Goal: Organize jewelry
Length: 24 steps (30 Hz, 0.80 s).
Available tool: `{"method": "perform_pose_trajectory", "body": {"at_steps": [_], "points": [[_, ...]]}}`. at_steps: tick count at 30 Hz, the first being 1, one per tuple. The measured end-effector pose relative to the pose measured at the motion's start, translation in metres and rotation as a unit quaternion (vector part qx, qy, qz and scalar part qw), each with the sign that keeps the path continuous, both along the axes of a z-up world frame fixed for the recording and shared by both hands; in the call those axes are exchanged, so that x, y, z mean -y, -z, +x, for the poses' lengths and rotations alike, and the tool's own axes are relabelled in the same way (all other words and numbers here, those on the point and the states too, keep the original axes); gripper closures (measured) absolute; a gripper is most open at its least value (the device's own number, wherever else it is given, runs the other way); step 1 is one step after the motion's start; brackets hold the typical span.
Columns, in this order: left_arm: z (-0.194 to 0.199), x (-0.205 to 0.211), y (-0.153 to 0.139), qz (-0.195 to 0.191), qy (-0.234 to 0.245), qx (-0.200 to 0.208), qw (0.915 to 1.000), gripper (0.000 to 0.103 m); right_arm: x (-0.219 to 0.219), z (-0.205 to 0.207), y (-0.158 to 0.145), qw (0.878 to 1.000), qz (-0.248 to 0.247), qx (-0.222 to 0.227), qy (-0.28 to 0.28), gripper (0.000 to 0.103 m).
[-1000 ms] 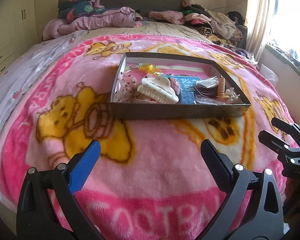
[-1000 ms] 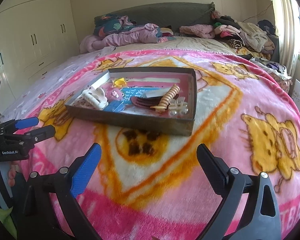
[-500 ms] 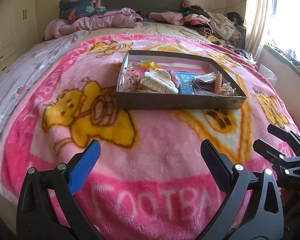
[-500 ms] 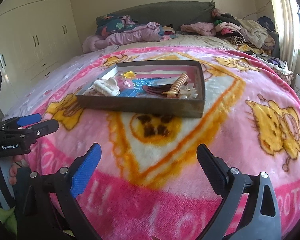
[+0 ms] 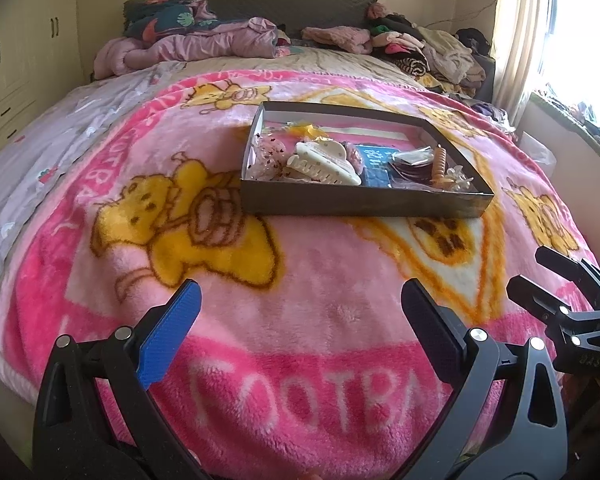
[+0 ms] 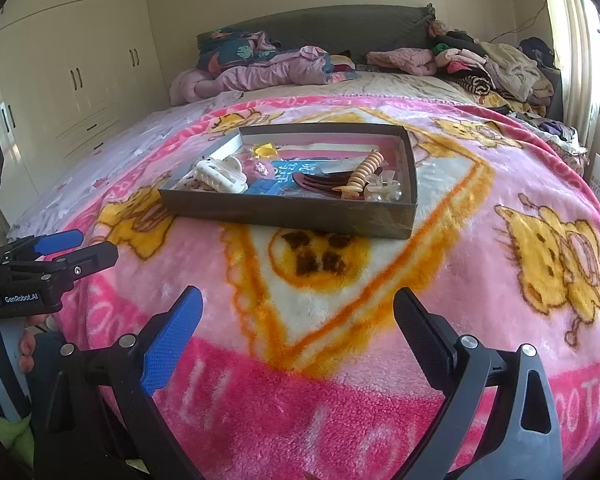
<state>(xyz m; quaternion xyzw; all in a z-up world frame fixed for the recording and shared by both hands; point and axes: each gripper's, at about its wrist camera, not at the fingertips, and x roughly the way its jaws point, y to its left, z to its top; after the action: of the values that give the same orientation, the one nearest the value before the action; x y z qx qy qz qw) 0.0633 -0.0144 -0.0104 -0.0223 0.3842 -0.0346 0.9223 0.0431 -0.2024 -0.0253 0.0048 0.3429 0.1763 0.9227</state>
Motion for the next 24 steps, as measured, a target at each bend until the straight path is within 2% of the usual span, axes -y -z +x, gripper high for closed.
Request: {"method": "perform_pose_trajectory", "body": {"at_steps": [24], "points": [[0.0013,-0.0008,-0.0013,0.003,-0.004,-0.001,1.0,0.011,-0.0001,-0.0007,-0.0001,1.0,0.001,0.001,0.0,0.009]]}}
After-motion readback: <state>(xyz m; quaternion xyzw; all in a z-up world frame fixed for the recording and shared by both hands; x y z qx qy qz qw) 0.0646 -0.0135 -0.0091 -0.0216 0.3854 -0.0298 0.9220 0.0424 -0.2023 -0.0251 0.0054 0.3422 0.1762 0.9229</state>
